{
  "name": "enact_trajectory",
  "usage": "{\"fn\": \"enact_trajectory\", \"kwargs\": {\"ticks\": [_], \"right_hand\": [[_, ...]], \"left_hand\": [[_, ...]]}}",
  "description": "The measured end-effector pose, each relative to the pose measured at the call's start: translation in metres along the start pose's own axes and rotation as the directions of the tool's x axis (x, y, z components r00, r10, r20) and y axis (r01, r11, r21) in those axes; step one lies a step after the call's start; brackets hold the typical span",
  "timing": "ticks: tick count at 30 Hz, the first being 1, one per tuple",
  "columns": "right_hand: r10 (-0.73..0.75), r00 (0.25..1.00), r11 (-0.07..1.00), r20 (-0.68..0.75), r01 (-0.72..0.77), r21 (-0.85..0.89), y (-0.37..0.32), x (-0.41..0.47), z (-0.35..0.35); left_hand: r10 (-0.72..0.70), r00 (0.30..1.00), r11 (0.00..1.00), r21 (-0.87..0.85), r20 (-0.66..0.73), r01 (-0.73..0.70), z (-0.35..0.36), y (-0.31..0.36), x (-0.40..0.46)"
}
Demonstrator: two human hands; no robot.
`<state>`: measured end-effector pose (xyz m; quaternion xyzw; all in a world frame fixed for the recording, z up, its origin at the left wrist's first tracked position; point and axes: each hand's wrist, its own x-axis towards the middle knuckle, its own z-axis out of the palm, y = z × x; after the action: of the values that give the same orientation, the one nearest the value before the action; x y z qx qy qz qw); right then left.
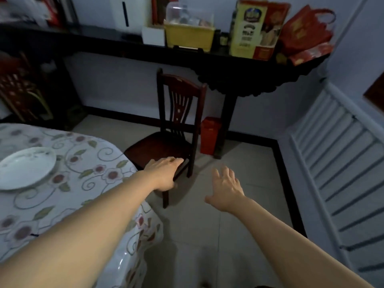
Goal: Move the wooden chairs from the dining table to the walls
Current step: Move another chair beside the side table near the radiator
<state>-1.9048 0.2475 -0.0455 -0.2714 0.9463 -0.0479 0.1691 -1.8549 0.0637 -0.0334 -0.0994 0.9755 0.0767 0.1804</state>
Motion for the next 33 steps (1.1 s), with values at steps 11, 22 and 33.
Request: {"fn": "enact_trajectory", "kwargs": {"ticks": [11,22,33], "right_hand": [[-0.168,0.986,0.985,-0.026,0.167,-0.039,0.032,0.168,-0.068],[-0.259,0.965,0.965,-0.027,0.257,-0.054,0.03,0.318,-0.119],[-0.173,0.984,0.985,-0.052,0.171,-0.033,-0.016,0.485,-0.149]], "left_hand": [[-0.132,0.99,0.991,-0.013,-0.042,0.132,-0.07,-0.015,0.14],[-0.179,0.981,0.982,-0.068,-0.077,0.174,-0.122,-0.044,0.257],[-0.157,0.98,0.982,-0.128,-0.12,0.142,-0.167,-0.142,0.42]]}}
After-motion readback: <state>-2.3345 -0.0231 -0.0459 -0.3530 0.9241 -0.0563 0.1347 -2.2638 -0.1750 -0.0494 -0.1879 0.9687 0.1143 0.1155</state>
